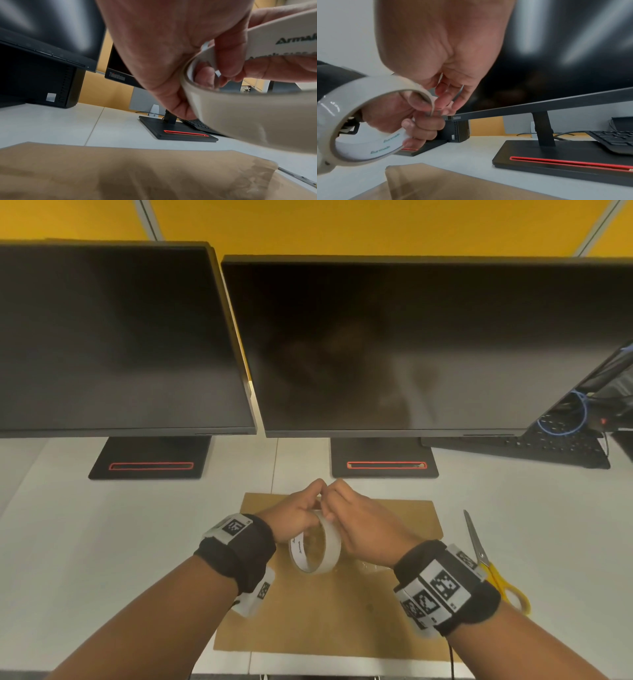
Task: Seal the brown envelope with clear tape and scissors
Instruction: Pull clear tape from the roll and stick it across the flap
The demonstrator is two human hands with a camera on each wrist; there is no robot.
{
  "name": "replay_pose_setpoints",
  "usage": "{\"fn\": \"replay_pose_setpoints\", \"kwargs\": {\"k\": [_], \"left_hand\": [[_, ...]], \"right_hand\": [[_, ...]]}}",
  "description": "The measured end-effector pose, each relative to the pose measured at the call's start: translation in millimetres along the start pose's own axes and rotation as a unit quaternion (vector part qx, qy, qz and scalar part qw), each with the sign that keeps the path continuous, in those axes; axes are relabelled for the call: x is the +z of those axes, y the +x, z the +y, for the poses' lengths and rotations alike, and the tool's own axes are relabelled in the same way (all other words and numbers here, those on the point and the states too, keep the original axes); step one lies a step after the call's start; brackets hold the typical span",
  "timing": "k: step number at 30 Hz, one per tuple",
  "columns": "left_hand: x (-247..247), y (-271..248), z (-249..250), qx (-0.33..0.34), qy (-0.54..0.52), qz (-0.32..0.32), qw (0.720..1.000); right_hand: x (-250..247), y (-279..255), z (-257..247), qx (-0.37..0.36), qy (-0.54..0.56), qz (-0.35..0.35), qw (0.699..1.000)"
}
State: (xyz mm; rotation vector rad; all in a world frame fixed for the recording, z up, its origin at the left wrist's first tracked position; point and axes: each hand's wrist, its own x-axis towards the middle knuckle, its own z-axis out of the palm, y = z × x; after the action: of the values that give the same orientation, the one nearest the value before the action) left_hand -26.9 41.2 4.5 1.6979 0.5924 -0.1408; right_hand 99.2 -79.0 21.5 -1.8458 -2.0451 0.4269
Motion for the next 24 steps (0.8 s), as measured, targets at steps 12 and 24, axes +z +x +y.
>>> {"fn": "replay_pose_setpoints", "kwargs": {"k": [12,24], "left_hand": [[-3.7,-0.2,3.8,-0.011,0.001,-0.008,1.000],[-1.2,-0.6,-0.9,0.001,-0.009,0.012,1.000]], "right_hand": [[-4.4,-1.8,11.6,0.068,0.244,0.057,0.966],[9.5,1.7,0.2,0.035,0.082,0.005,0.996]]}}
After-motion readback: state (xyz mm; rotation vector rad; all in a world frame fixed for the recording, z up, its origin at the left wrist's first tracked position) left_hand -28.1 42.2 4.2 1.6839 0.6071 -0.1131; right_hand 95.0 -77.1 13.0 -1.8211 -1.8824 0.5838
